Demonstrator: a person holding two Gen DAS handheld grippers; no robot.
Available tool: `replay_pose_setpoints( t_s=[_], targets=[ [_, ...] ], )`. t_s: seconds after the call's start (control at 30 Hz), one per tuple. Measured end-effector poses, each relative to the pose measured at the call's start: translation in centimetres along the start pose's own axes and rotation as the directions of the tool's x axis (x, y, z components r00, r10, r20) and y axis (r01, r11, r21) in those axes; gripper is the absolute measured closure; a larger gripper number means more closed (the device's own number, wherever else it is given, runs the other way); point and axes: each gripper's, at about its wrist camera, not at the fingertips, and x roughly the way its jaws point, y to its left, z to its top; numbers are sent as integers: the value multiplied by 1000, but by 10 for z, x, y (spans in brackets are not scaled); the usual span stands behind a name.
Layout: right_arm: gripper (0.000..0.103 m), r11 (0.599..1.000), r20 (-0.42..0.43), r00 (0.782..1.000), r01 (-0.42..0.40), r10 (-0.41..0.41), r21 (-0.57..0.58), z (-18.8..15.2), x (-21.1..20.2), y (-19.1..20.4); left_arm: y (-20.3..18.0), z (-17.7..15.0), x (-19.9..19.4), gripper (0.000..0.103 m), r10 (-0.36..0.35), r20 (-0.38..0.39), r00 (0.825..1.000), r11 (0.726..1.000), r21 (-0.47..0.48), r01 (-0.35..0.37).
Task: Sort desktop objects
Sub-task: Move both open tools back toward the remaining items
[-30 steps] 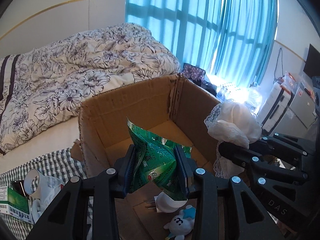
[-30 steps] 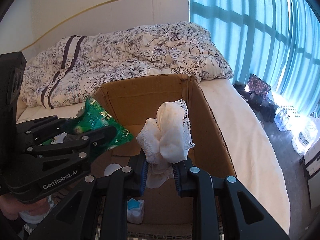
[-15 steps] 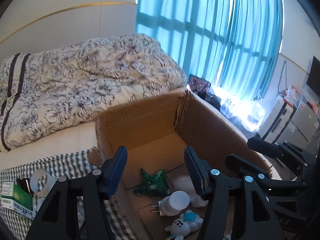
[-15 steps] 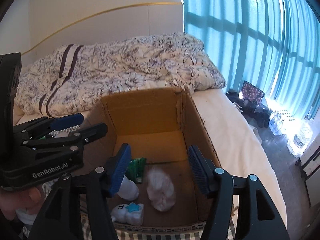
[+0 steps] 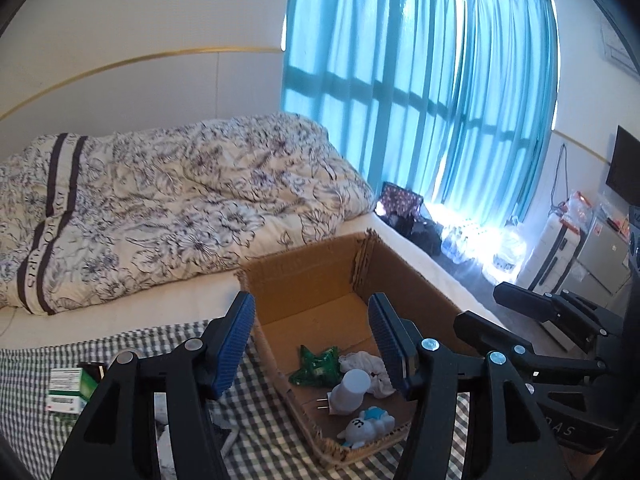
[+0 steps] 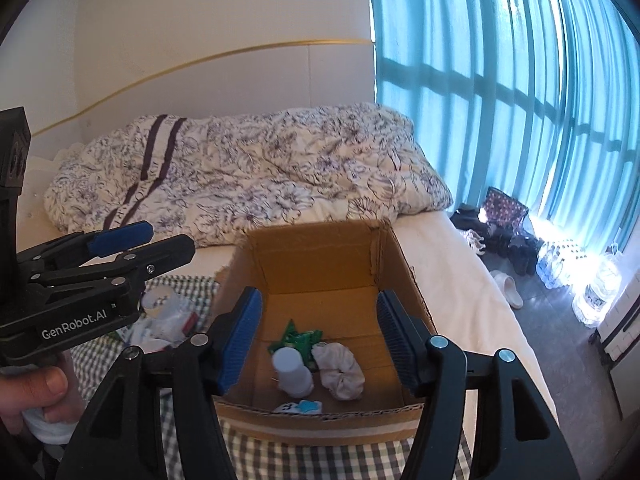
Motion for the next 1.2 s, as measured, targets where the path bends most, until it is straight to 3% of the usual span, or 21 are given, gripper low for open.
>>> replay_pose_setpoints(
  t_s=[0.5, 1.2],
  targets=[
    [43, 999, 60, 998, -34, 37, -41, 10, -56, 46, 37, -2, -82, 41, 63, 64, 996, 997, -44, -60],
    [43, 989, 85, 989, -116, 124, -93, 7, -87, 119, 107, -26, -168, 38, 173, 109, 979, 978, -134, -158]
  ],
)
